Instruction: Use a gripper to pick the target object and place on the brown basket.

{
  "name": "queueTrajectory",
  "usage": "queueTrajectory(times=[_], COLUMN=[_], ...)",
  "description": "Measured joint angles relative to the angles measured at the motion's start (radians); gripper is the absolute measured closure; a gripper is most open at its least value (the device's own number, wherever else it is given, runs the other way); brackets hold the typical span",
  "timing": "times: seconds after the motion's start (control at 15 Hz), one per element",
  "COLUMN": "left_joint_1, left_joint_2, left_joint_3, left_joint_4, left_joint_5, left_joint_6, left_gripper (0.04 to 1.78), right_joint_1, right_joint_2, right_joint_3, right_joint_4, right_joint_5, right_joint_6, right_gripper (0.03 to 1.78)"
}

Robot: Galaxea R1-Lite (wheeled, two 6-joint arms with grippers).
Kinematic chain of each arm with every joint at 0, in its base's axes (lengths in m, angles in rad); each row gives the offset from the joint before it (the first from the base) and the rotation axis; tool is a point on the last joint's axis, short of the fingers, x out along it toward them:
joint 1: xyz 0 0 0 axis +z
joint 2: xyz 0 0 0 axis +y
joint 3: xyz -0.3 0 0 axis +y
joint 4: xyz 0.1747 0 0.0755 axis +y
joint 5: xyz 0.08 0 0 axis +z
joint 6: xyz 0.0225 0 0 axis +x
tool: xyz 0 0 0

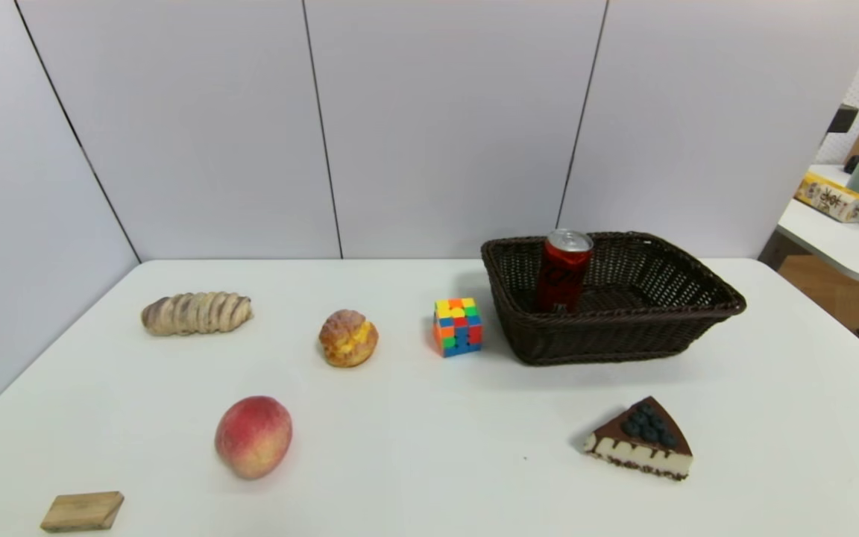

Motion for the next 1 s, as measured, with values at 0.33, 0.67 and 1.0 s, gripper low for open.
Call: queueTrajectory(times=[0.33, 0.67, 1.0], left_joint_1=[0.000, 0.000, 0.000], left_joint_2=[0.000, 0.000, 0.000], left_joint_3=[0.000, 0.000, 0.000], left_joint_4=[0.000, 0.000, 0.000], left_joint_5=[0.000, -0.001, 0.000], left_joint_6=[0.000, 0.000, 0.000], left_gripper=[0.13, 0.13, 0.13], right_joint_1=[0.000, 0.000, 0.000], right_joint_2=[0.000, 0.000, 0.000], right_joint_3=[0.000, 0.000, 0.000], right_joint_4=[0.000, 0.000, 0.000], right_joint_5=[0.000, 0.000, -0.001], right_joint_6=[0.000, -0.019, 0.003], right_gripper=[0.06, 0.06, 0.06])
